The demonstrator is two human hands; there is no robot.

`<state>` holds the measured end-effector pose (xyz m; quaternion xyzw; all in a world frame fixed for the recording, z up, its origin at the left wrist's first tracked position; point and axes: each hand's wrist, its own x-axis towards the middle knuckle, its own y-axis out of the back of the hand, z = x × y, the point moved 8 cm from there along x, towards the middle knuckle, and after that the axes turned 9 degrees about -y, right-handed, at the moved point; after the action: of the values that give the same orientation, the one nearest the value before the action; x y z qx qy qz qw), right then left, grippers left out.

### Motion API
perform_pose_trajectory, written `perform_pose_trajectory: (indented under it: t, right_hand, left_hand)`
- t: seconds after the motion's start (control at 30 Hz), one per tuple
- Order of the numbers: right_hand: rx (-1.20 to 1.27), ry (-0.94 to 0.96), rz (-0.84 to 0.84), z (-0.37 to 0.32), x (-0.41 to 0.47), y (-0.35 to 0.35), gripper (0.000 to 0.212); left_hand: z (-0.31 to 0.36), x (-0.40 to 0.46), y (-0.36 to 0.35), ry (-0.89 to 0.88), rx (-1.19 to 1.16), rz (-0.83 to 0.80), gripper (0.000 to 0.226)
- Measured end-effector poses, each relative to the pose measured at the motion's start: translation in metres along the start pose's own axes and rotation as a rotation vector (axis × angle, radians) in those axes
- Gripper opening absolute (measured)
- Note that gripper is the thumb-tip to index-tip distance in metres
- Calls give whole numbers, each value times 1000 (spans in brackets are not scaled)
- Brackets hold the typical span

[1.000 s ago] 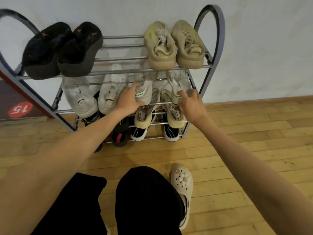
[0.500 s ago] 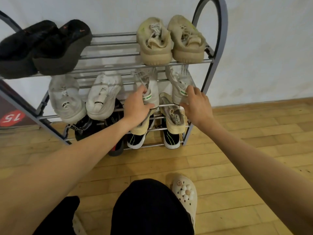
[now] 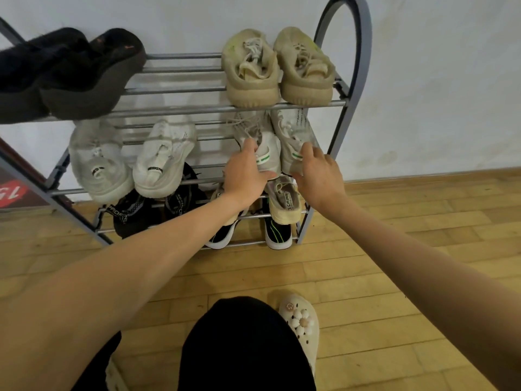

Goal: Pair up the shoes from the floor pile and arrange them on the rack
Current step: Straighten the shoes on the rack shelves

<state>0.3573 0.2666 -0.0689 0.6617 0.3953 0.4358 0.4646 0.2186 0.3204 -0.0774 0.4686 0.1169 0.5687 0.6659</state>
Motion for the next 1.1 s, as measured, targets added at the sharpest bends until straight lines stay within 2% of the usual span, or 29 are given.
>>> perform_pose_trajectory:
  t: [0.13,0.2,0.27,0.33,0.43,0.5,0.57,0.7,0.8,0.87,0.93,1.1]
  right_hand:
    - [-26,-32,-40,-7,-10,-2,52]
    - [-39,-25,-27,-17,-21,-2,64]
    - [-61,41,29,-36,-34,0,65]
    - [-84,157,60,-62,-45,1,59]
    - [-58,262,18,-104,-56,-3,54]
    - [-45,231,-13,-128,-58,-7,50]
    - [-46,163,-10,-145,-57,-10,49]
    - [13,223,-52,-195,-54,-19,52]
    - [94,290,-154,-230,-52,-29,63]
    - [168,272,-258,-248,-49,-39,71]
    - [215,195,-342,-259,-43,-48,75]
    - [216,18,-380,-269,-22,-62,52]
  left_hand:
    - [-1,2,9,-28,-29,-58,63]
    - [-5,-2,18,-50,-49,-112,61]
    - [-15,-14,34,-83,-9,-138,55]
    - [-30,-31,62,-121,46,-98,48]
    - [-58,-55,114,-166,106,3,33]
    - [-81,-61,146,-129,145,82,23]
    - [-109,-62,171,-9,142,158,21]
    - [-165,-69,198,255,182,202,40]
    - [-196,-71,196,378,286,19,65]
    - [-205,-72,191,365,297,-92,75]
    - [-209,-75,186,304,243,-132,80]
    - [-215,-77,184,202,191,-160,78]
